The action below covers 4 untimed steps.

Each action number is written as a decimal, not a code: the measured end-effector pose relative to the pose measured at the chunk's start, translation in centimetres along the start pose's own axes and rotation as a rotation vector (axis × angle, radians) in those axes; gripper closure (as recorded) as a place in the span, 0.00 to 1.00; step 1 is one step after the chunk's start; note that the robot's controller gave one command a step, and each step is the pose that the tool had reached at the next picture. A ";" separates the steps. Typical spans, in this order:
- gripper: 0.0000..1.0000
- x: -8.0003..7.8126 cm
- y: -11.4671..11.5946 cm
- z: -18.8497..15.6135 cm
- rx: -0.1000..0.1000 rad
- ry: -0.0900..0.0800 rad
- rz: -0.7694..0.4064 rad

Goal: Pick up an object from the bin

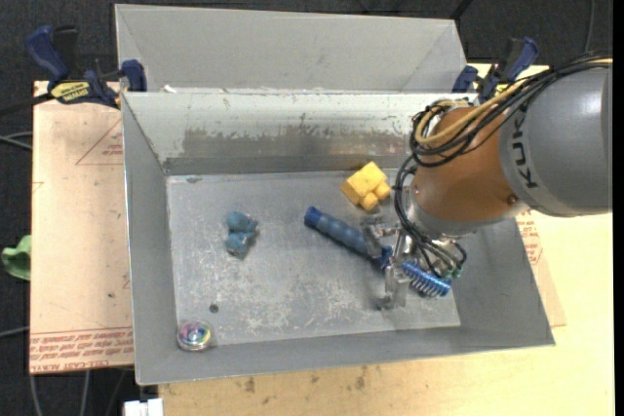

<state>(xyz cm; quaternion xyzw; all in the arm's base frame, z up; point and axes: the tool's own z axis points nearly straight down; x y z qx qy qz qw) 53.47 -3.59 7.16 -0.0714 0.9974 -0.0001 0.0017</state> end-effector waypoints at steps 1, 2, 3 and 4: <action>1.00 -0.4 0.1 -0.3 -0.001 -0.015 0.000; 0.00 0.0 0.0 0.0 0.000 -0.001 0.000; 1.00 -0.4 0.1 -0.3 -0.002 -0.012 0.000; 0.00 0.0 0.0 0.0 0.000 -0.001 0.000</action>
Offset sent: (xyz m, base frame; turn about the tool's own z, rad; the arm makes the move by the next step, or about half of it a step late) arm 0.0000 0.0000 0.0000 0.0000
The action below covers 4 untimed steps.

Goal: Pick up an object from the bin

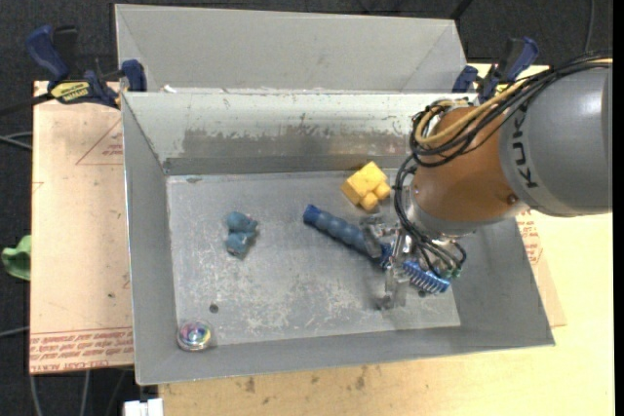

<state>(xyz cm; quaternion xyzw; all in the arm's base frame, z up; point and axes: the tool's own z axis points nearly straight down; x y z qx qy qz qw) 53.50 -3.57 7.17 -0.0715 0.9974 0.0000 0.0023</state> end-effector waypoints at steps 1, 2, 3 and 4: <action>1.00 -0.4 0.1 -0.3 0.000 -0.015 0.000; 0.00 0.0 0.0 0.0 0.000 0.001 0.000; 0.00 -0.2 -6.7 0.0 -0.002 -0.002 0.359; 0.00 -2.4 -12.1 0.2 -0.010 0.005 0.399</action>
Offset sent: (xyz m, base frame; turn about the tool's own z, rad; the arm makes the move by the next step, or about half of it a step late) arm 0.0000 0.0000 0.0000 0.0000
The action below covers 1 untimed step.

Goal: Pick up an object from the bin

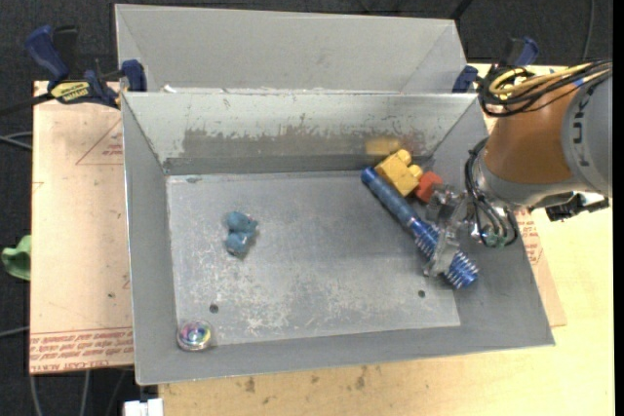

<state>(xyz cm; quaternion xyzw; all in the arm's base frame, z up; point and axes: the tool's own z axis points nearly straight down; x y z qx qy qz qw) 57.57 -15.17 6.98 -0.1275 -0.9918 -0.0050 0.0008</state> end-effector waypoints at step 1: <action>1.00 0.4 0.3 0.2 -0.001 0.013 -0.007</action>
Offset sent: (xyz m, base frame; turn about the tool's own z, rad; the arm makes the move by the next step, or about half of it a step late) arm 0.0000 0.0000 0.0000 0.0000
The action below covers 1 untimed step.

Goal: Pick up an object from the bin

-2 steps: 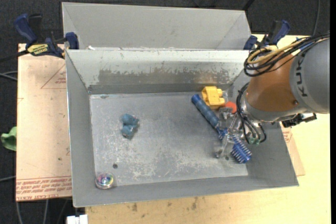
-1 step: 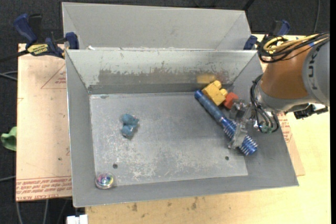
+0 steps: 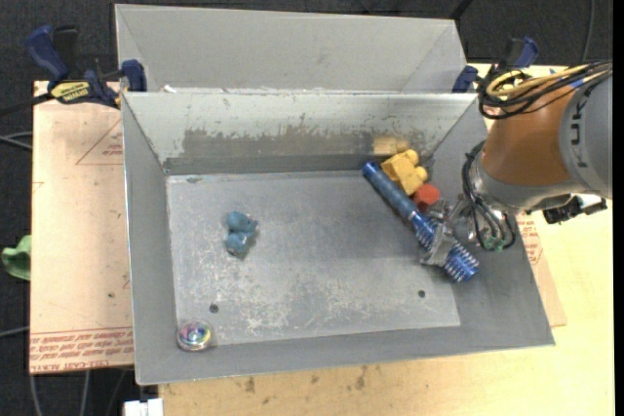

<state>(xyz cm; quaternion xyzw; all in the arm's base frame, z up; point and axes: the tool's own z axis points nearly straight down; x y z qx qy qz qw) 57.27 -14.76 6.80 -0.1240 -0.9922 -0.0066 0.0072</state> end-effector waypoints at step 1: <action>1.00 2.0 1.0 -14.4 0.010 -0.025 0.038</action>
Offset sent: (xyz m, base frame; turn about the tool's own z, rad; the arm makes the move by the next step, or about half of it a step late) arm -0.0170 0.0115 0.1403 0.0413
